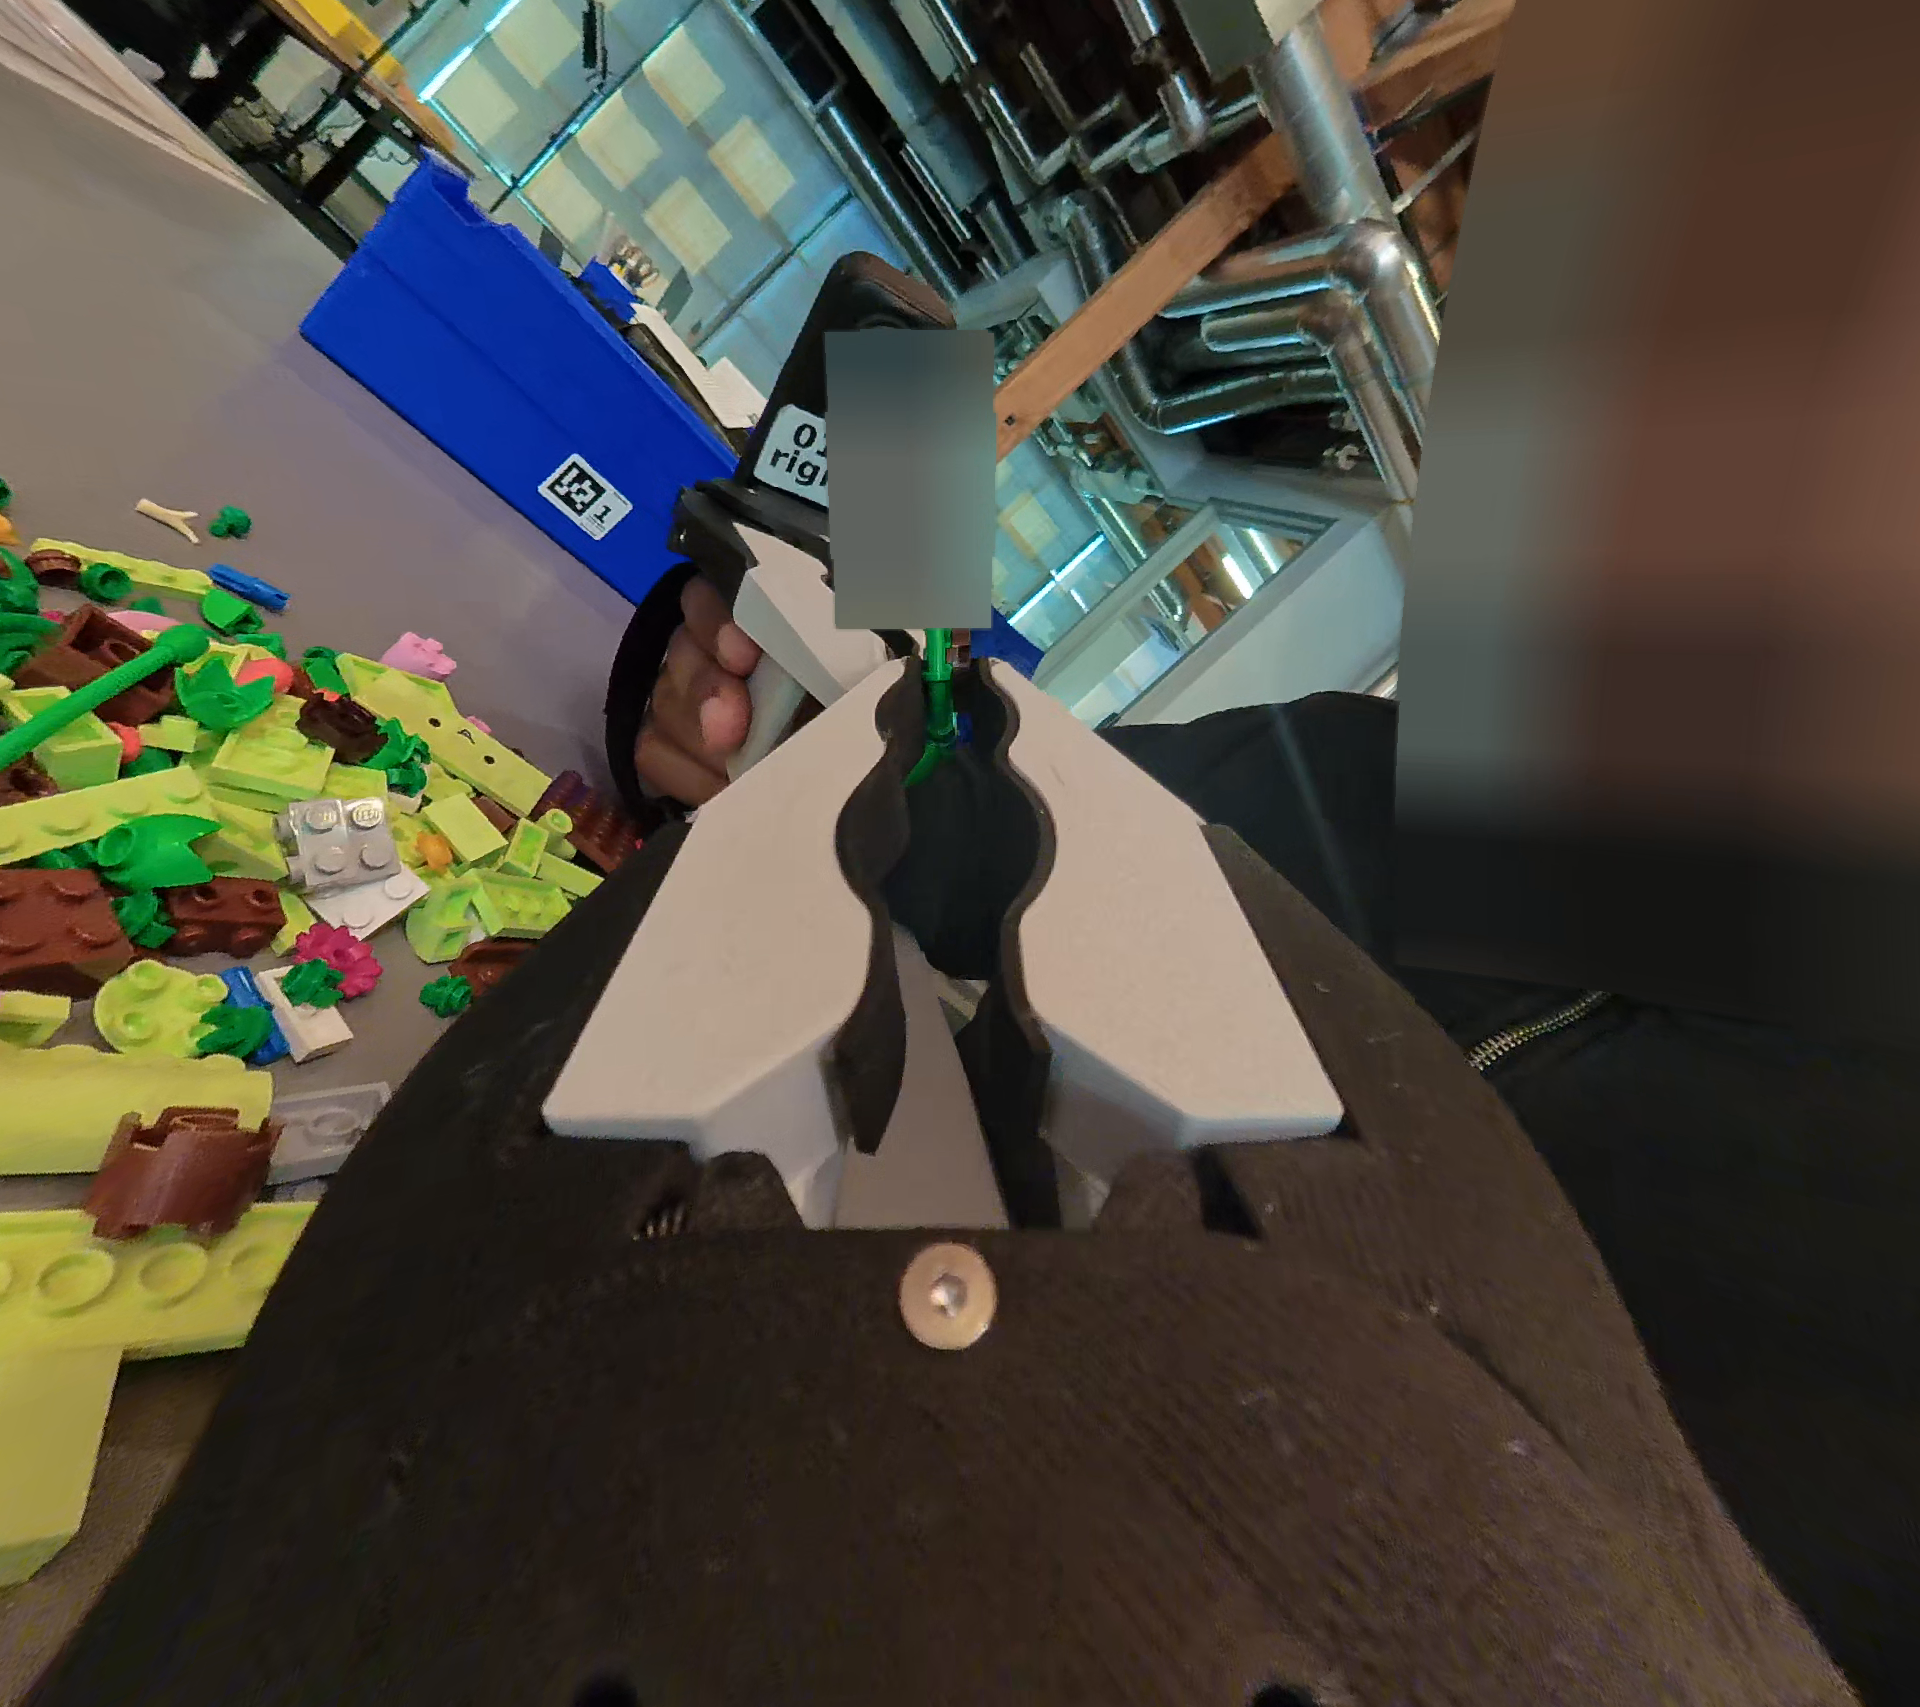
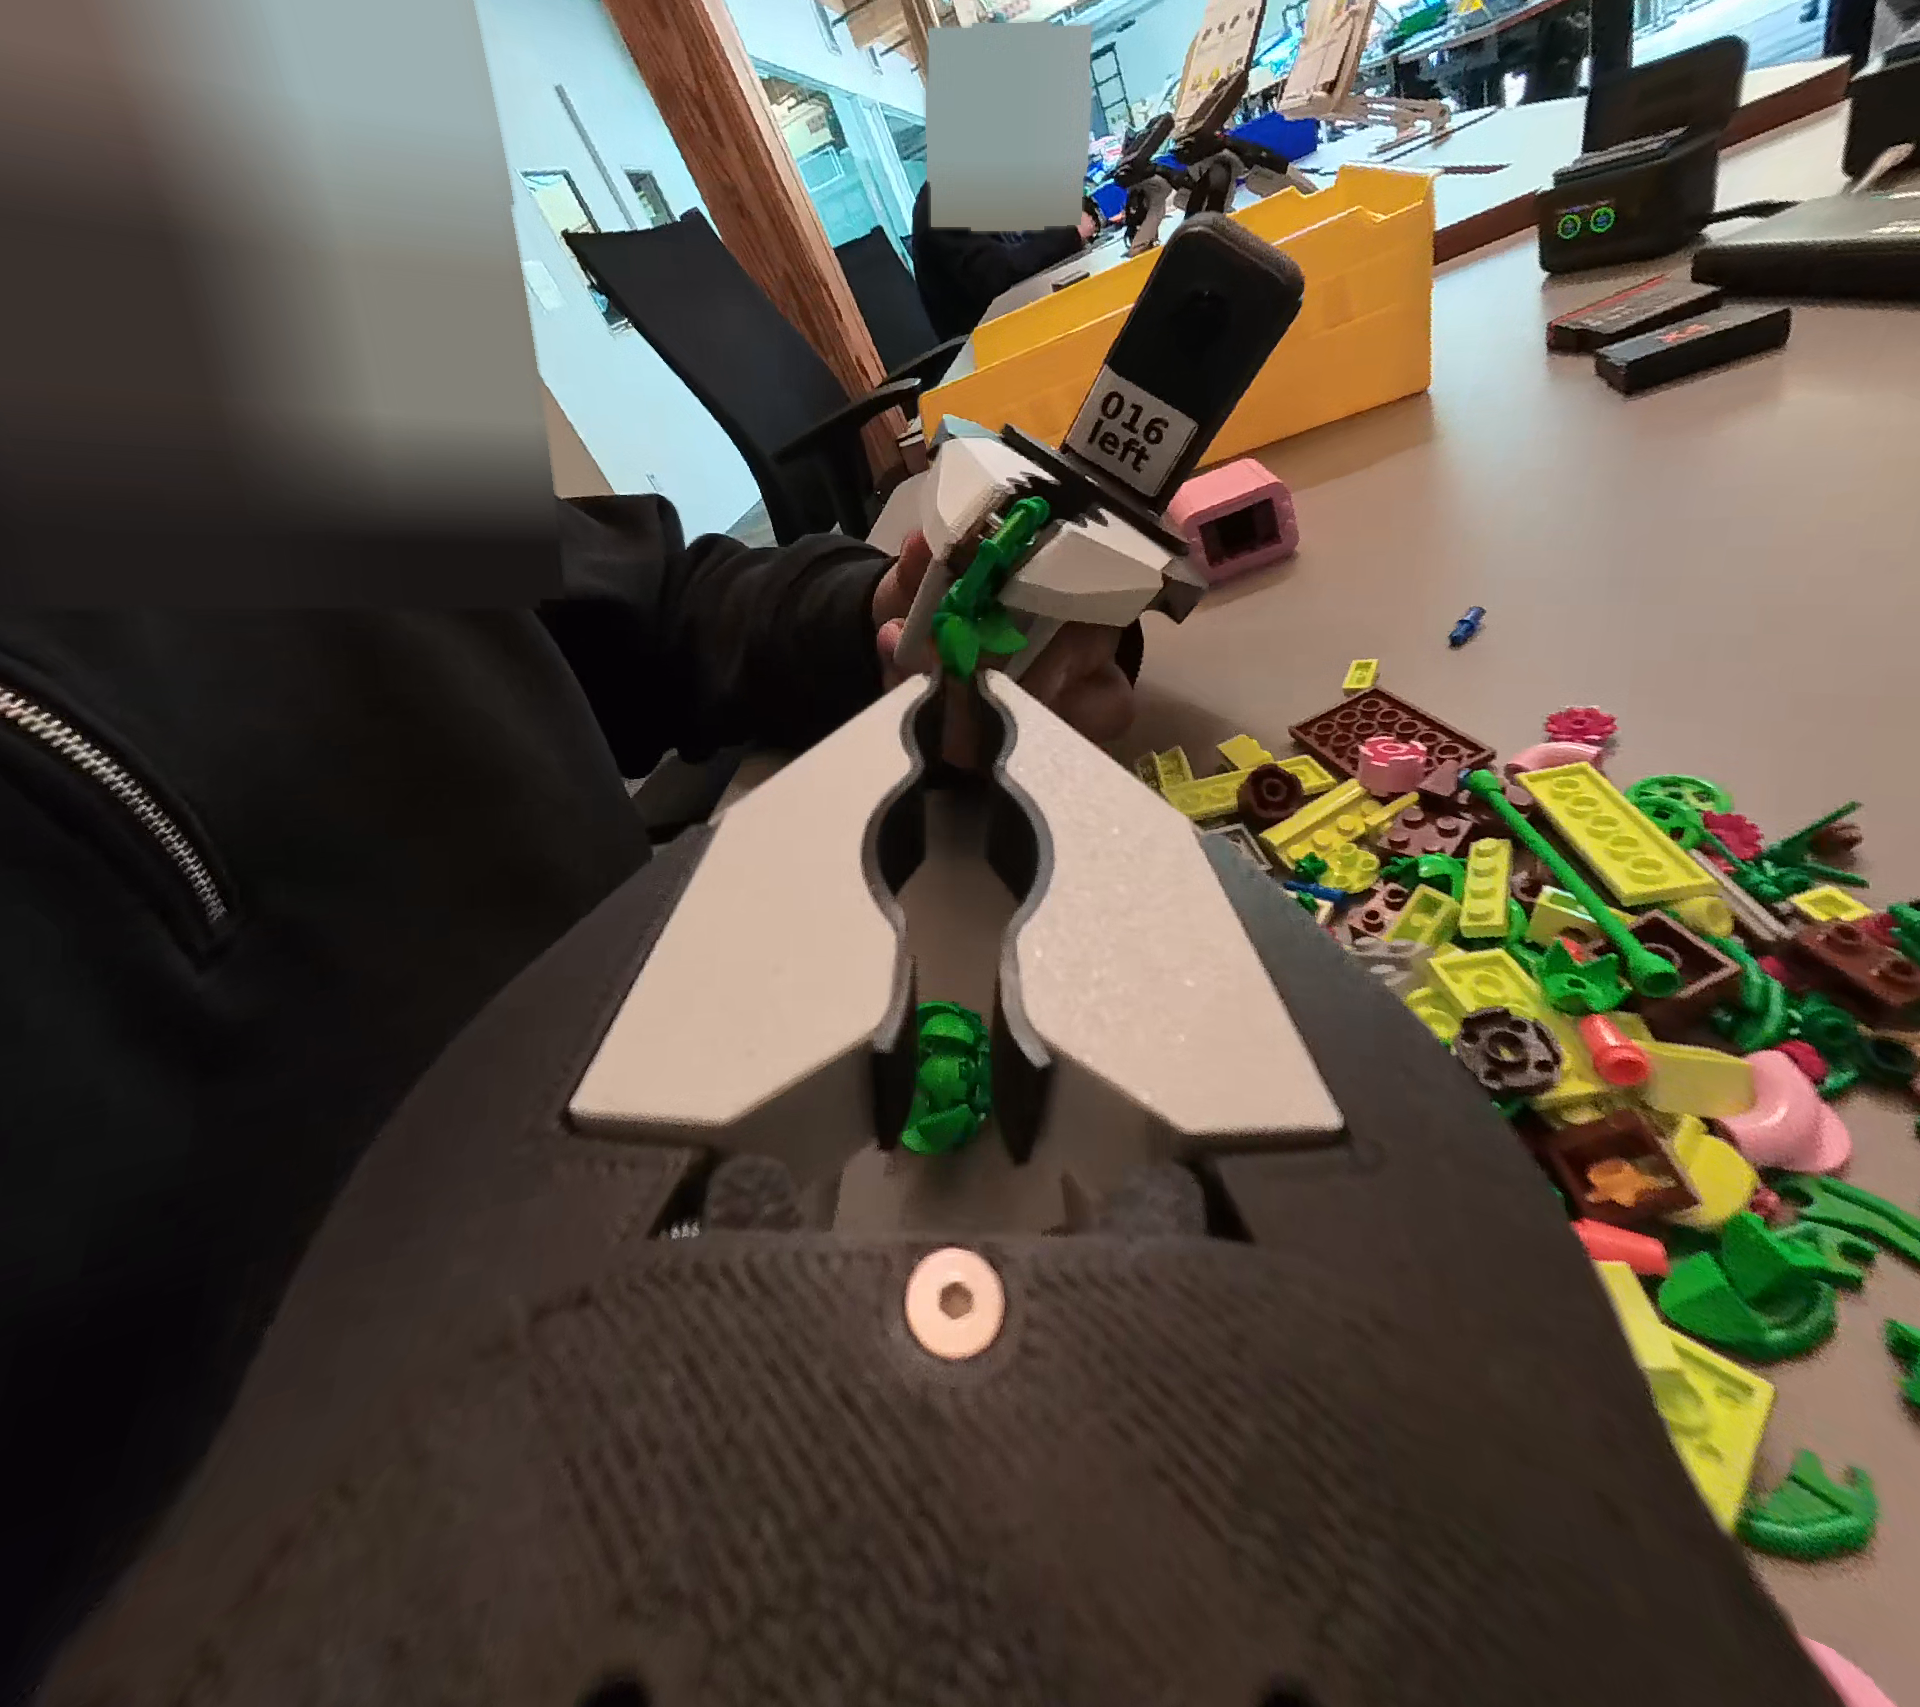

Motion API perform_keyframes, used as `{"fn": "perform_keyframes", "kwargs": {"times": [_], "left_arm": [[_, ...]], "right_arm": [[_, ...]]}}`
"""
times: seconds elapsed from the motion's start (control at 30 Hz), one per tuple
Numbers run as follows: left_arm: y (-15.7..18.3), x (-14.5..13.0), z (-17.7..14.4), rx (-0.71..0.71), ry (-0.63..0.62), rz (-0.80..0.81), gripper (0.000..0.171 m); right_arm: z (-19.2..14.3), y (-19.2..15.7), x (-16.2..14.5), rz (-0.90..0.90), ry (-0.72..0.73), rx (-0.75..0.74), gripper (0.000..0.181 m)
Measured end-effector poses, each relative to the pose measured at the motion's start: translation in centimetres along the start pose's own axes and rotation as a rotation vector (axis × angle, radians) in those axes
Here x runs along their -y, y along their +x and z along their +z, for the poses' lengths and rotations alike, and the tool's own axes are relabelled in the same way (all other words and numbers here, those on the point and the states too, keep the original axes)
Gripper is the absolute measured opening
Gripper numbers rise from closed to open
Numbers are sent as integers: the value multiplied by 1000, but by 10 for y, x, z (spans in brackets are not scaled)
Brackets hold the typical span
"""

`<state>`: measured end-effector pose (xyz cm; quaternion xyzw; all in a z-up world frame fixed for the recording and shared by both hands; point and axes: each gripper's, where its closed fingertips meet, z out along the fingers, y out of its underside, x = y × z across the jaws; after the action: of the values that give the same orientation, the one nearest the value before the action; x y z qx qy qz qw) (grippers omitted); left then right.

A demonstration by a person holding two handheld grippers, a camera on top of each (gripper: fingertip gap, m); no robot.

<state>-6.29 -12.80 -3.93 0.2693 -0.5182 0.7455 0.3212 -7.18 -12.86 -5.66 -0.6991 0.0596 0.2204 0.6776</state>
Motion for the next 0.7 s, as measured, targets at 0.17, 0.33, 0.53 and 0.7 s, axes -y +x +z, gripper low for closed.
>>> {"fn": "perform_keyframes", "kwargs": {"times": [0.17,0.33,0.53,0.7], "left_arm": [[-1,0,-1,12,-5,16,5],[-2,-1,1,39,-13,50,5],[-15,-3,-3,227,-95,310,5],[-9,-2,-2,224,-100,350,5]], "right_arm": [[0,-2,5,44,36,32,10],[-2,1,3,2,7,-17,6],[-2,15,-7,67,-56,-97,3],[-2,10,-3,65,-22,-64,3]]}}
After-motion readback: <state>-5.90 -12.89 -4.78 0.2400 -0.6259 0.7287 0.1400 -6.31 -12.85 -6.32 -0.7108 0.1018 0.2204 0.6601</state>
